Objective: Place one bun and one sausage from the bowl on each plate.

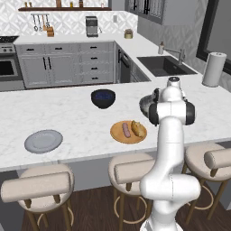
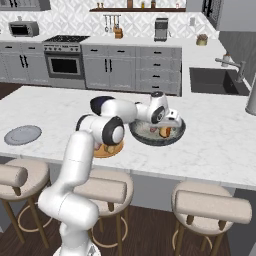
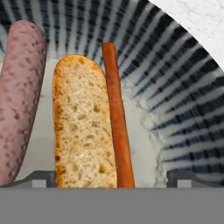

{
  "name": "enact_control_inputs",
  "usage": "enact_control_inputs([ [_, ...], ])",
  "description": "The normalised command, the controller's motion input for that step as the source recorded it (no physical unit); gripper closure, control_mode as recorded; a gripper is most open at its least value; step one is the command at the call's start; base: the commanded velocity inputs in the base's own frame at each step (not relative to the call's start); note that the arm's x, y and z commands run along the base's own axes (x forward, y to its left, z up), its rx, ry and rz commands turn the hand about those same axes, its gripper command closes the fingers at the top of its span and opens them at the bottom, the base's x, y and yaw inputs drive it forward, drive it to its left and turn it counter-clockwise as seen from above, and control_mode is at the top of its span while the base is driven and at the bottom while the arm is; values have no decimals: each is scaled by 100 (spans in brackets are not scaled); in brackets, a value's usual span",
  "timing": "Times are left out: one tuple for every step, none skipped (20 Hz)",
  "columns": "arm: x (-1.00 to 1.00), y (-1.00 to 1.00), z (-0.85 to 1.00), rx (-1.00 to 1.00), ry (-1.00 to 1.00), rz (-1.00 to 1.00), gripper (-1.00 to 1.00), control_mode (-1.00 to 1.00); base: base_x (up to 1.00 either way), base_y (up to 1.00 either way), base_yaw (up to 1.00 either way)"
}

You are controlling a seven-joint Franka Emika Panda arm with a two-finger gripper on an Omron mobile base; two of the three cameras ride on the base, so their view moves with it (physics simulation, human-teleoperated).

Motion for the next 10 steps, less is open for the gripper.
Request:
enact_control_inputs([
  [0, -34, -21, 0, 0, 0, -100, -100, 0, 0, 0],
  [0, -24, -24, 0, 0, 0, -100, -100, 0, 0, 0],
  [0, -13, -26, 0, 0, 0, -100, -100, 0, 0, 0],
  [2, -1, -29, 0, 0, 0, -100, -100, 0, 0, 0],
  [14, 0, -27, 0, 0, 0, -100, -100, 0, 0, 0],
  [26, 0, -23, 0, 0, 0, -100, -100, 0, 0, 0],
  [21, 0, -24, 0, 0, 0, -100, -100, 0, 0, 0],
  [1, 0, -27, 0, 0, 0, -100, -100, 0, 0, 0],
  [0, 2, -22, 0, 0, 2, -100, -100, 0, 0, 0],
  [0, 1, -16, 0, 0, 1, -100, -100, 0, 0, 0],
])
